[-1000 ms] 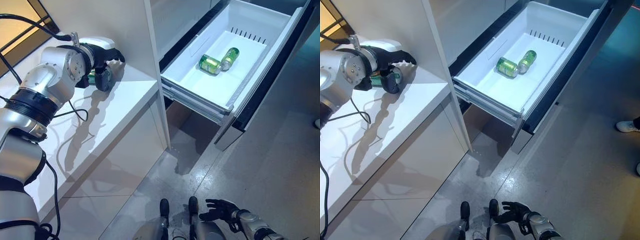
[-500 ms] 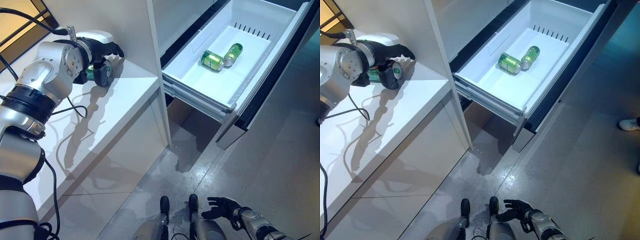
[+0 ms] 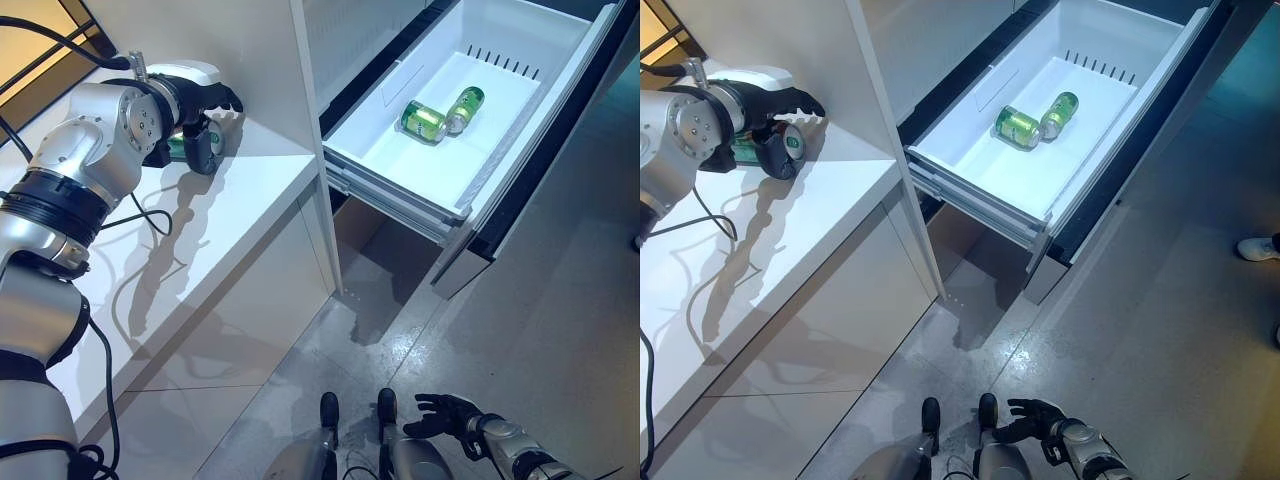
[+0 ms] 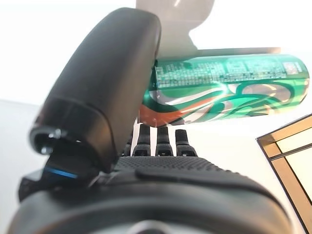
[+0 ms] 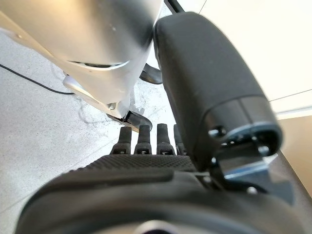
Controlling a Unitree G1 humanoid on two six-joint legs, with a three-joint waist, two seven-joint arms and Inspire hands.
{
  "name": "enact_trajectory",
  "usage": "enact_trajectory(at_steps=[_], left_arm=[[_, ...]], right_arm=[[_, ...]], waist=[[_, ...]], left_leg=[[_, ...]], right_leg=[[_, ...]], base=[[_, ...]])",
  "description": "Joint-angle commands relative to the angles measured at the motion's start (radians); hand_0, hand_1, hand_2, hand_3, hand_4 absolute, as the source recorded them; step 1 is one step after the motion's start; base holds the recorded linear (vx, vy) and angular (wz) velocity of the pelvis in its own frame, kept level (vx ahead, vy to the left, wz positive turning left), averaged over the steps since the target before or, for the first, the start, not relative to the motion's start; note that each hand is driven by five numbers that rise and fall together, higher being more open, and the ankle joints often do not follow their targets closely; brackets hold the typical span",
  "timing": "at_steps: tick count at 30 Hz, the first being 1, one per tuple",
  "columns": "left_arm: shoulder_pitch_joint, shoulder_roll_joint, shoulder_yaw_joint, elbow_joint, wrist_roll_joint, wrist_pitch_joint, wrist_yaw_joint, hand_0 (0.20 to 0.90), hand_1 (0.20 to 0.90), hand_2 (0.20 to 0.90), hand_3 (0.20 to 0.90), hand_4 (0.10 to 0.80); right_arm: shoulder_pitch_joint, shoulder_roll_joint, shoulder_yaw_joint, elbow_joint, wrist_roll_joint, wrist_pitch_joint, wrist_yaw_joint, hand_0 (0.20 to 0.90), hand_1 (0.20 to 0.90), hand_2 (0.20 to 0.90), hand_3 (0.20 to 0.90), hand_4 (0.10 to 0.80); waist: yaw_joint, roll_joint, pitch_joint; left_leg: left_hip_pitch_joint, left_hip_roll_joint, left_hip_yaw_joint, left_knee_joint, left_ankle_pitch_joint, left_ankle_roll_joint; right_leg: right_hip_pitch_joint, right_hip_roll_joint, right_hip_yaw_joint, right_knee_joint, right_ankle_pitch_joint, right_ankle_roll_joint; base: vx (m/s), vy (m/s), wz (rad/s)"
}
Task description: Put drinks into fridge and close the fridge
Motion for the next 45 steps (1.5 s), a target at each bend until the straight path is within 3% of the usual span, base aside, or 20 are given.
enact_trajectory(at_steps=[1,19,34,36,37,38,39,40,41,45], left_arm=[[-0.021,0.055,0.045,0.198,0.028,0.095,0.037,0.9,0.9,0.9,0.9,0.8],[0.019,0.061,0.066,0.248,0.022,0.114,-0.015,0.9,0.9,0.9,0.9,0.8],[0.013,0.055,0.04,0.252,0.053,0.123,-0.118,0.9,0.9,0.9,0.9,0.8],[0.018,0.056,0.04,0.253,0.048,0.134,-0.148,0.738,0.738,0.738,0.711,0.611],[0.018,0.055,0.039,0.255,0.051,0.135,-0.15,0.738,0.738,0.738,0.711,0.611],[0.025,0.051,0.041,0.257,0.062,0.138,-0.157,0.467,0.467,0.467,0.395,0.295],[0.025,0.05,0.04,0.258,0.063,0.14,-0.161,0.434,0.434,0.434,0.356,0.256],[0.027,0.049,0.039,0.26,0.066,0.139,-0.164,0.354,0.354,0.354,0.263,0.163],[0.028,0.046,0.038,0.262,0.073,0.138,-0.162,0.3,0.3,0.3,0.2,0.1],[0.026,0.041,0.034,0.273,0.074,0.13,-0.154,0.3,0.3,0.3,0.2,0.1]], right_arm=[[0.033,-0.042,0.016,0.004,-0.017,0.014,0.02,0.9,0.9,0.9,0.9,0.8],[0.034,-0.04,0.009,-0.005,-0.023,0.026,0.015,0.9,0.9,0.9,0.9,0.8],[0.027,-0.043,0.008,-0.008,-0.022,0.03,0.017,0.9,0.9,0.9,0.9,0.8],[0.027,-0.042,0.006,-0.007,-0.021,0.032,0.016,0.9,0.9,0.9,0.9,0.8],[0.026,-0.042,0.006,-0.005,-0.021,0.03,0.017,0.9,0.9,0.9,0.9,0.8],[0.024,-0.042,0.007,-0.005,-0.019,0.031,0.016,0.9,0.9,0.9,0.9,0.8],[0.024,-0.041,0.007,-0.005,-0.019,0.032,0.016,0.9,0.9,0.9,0.9,0.8],[0.023,-0.042,0.008,-0.004,-0.019,0.031,0.017,0.9,0.9,0.9,0.9,0.8],[0.022,-0.043,0.009,-0.007,-0.017,0.034,0.017,0.9,0.9,0.9,0.9,0.8],[0.018,-0.043,0.01,-0.003,-0.017,0.033,0.019,0.9,0.9,0.9,0.9,0.8]], waist=[[-0.012,-0.008,0.003],[-0.01,-0.006,0.004],[-0.013,-0.003,0.008],[-0.012,-0.003,0.009],[-0.012,-0.003,0.01],[-0.012,-0.003,0.011],[-0.012,-0.003,0.011],[-0.012,-0.003,0.013],[-0.013,-0.004,0.013],[-0.014,-0.004,0.014]], left_leg=[[0.03,-0.065,0.019,0.041,-0.135,0.049],[0.031,-0.065,0.02,0.046,-0.138,0.051],[0.028,-0.065,0.023,0.052,-0.14,0.054],[0.029,-0.065,0.024,0.052,-0.141,0.054],[0.028,-0.065,0.024,0.053,-0.14,0.055],[0.029,-0.065,0.023,0.052,-0.14,0.055],[0.029,-0.065,0.023,0.052,-0.14,0.055],[0.027,-0.065,0.023,0.053,-0.139,0.055],[0.025,-0.066,0.023,0.054,-0.139,0.055],[0.022,-0.065,0.025,0.055,-0.139,0.055]], right_leg=[[-0.01,0.019,0.028,0.112,-0.131,0.015],[-0.006,0.018,0.018,0.114,-0.134,0.013],[-0.008,0.018,0.016,0.117,-0.134,0.014],[-0.007,0.018,0.015,0.117,-0.133,0.014],[-0.008,0.018,0.015,0.118,-0.133,0.014],[-0.009,0.018,0.014,0.118,-0.133,0.014],[-0.009,0.018,0.014,0.118,-0.133,0.014],[-0.011,0.018,0.015,0.12,-0.133,0.014],[-0.013,0.018,0.016,0.12,-0.132,0.013],[-0.016,0.019,0.017,0.122,-0.133,0.013]], base=[[0.0,0.0,0.0],[0.0,0.0,0.0],[0.0,0.0,0.0],[0.0,0.0,0.0],[0.0,0.0,0.0],[0.0,0.0,0.0],[0.0,0.0,0.0],[0.0,0.0,0.0],[0.0,0.0,0.0],[0.0,0.0,0.0]])
